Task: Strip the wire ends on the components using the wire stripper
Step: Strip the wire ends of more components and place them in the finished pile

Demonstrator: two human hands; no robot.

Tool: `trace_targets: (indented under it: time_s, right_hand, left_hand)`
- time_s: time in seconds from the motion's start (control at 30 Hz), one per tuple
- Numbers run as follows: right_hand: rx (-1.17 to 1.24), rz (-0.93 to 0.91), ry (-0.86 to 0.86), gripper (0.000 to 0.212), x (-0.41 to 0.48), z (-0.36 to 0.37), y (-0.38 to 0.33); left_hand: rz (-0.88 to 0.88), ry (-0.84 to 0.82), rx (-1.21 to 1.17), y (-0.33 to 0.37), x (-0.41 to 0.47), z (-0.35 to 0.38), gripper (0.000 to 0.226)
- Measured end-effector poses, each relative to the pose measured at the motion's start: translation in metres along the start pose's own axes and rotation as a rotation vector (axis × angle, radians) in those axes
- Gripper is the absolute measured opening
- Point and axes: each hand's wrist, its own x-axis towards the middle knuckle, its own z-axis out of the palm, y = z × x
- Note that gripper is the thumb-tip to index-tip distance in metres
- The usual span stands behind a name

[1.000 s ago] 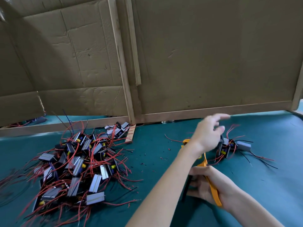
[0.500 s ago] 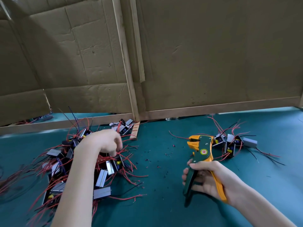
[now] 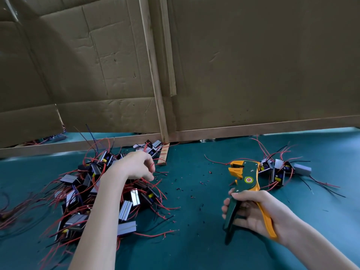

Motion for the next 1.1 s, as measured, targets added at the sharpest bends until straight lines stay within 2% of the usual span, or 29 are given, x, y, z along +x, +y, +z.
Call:
trace_targets:
  time_s: [0.1,0.17,0.23,0.3,0.4,0.5,0.57,0.83,0.97,1.03,1.1]
  right_hand:
    - [0.002,-0.003,-0.002,0.016,0.000,0.000,0.000]
    - [0.004,-0.003,-0.001,0.018,0.000,0.001,0.000]
    - [0.002,-0.001,0.002,0.021,0.000,0.001,0.000]
    - [-0.005,0.002,0.004,0.023,0.000,0.001,0.000]
    - [-0.011,0.003,0.002,0.023,-0.002,0.002,0.000]
    - [-0.012,-0.004,0.008,0.023,-0.002,0.003,0.000]
    - [-0.010,-0.009,0.008,0.024,-0.002,0.002,-0.001]
    - [-0.008,-0.001,0.006,0.023,-0.002,0.003,-0.001]
    - [-0.003,0.004,0.010,0.024,-0.002,0.002,-0.001]
    - [0.000,0.006,0.016,0.024,-0.002,0.002,-0.001]
    - [0.005,0.007,0.019,0.023,-0.002,0.002,-0.001]
  left_hand:
    - [0.068,0.086,-0.017,0.010,-0.002,0.001,0.055]
    - [0.135,0.127,-0.055,0.014,-0.004,-0.003,0.066]
    - [0.138,-0.029,0.007,0.015,-0.006,-0.006,0.054]
    - [0.067,-0.252,0.209,0.017,-0.007,-0.003,0.042]
    - [-0.046,-0.349,0.351,0.015,-0.001,0.013,0.037]
    - [-0.080,-0.307,0.274,0.009,0.007,0.024,0.033]
    - [-0.074,-0.255,0.224,0.005,0.011,0.025,0.020]
    - [0.081,-0.005,0.067,-0.004,0.015,0.023,0.009]
    - [0.106,0.120,-0.142,-0.001,0.020,0.029,0.013]
    - [0.128,0.125,-0.242,0.004,0.021,0.034,0.016]
    - [0.156,0.084,-0.243,0.009,0.021,0.038,0.023]
